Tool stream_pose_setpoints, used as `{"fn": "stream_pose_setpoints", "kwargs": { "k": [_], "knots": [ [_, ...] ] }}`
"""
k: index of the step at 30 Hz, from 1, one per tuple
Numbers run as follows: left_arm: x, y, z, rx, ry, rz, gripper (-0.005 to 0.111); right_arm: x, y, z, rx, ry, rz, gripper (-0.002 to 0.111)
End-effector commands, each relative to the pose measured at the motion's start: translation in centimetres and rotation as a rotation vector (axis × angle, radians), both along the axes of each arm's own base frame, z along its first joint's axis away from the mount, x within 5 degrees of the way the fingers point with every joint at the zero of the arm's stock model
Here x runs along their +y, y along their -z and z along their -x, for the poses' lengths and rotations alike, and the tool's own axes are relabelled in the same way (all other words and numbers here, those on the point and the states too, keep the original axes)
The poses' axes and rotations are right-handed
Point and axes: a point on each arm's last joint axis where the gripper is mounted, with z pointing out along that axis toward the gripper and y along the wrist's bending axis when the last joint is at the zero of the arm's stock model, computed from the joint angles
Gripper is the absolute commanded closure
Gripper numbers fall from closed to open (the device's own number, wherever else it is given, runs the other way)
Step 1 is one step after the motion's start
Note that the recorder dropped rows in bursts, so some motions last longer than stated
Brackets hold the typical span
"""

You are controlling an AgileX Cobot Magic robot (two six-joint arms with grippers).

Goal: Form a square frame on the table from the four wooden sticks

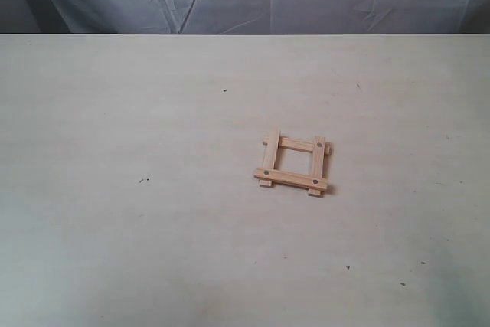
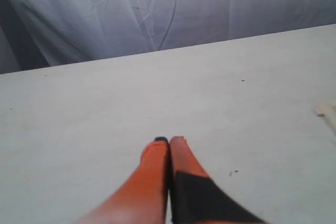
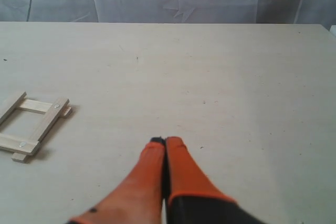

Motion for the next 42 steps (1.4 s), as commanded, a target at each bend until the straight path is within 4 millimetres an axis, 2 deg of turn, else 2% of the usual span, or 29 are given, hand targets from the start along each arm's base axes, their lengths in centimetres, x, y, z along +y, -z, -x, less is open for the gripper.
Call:
{"fn": "stream_pose_setpoints", "kwargs": {
  "k": [1, 6, 18, 25, 42],
  "knots": [
    [0.3, 3.0, 1.0, -0.044, -0.031, -0.062, 0.107, 0.0, -0.1, 0.0, -0.019, 0.004, 0.001, 0.109],
    [0.3, 5.1, 1.3, -0.041, -0.031, -0.069, 0.107, 0.0, -0.1, 0.0, -0.019, 0.004, 0.001, 0.109],
    [0.4, 5.0, 1.4, -0.057, -0.035, -0.077, 0.107, 0.0, -0.1, 0.0, -0.019, 0.004, 0.001, 0.109],
    [0.8, 5.0, 1.4, -0.049, -0.110, 0.048, 0.107, 0.0, -0.1, 0.0, -0.019, 0.005, -0.001, 0.109],
    [0.8, 5.0, 1.4, -0.049, -0.110, 0.046, 0.107, 0.0, -0.1, 0.0, -0.019, 0.005, -0.005, 0.109]
  ]
}}
